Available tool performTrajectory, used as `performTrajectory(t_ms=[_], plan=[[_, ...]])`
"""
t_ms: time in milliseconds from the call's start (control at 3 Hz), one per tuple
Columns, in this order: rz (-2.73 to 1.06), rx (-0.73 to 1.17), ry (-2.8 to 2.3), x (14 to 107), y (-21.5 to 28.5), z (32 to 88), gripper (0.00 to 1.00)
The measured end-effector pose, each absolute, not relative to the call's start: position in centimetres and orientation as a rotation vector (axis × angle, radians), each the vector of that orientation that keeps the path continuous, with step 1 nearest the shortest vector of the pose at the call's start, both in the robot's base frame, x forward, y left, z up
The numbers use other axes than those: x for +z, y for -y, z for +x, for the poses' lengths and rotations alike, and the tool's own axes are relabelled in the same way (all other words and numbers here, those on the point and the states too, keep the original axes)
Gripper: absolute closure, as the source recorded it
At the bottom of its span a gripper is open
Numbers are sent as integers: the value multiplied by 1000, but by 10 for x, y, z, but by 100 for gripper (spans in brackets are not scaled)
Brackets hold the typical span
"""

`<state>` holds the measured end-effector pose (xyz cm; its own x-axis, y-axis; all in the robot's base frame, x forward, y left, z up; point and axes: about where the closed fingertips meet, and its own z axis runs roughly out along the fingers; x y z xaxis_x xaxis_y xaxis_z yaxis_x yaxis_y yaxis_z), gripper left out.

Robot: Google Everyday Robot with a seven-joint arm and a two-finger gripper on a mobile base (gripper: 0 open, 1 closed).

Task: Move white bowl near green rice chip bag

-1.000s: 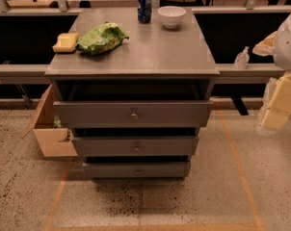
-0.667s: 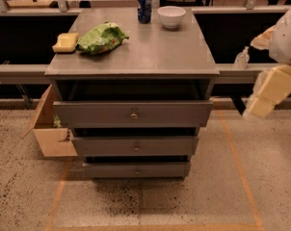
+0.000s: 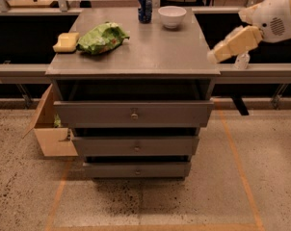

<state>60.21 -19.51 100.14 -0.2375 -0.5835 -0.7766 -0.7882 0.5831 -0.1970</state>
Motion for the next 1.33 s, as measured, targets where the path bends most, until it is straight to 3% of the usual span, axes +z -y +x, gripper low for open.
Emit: performTrajectory(t_ms=[667,1333], plan=[[-672,455,-1867,994,166,726,0],[-575,504,-1889,997,165,733,0]])
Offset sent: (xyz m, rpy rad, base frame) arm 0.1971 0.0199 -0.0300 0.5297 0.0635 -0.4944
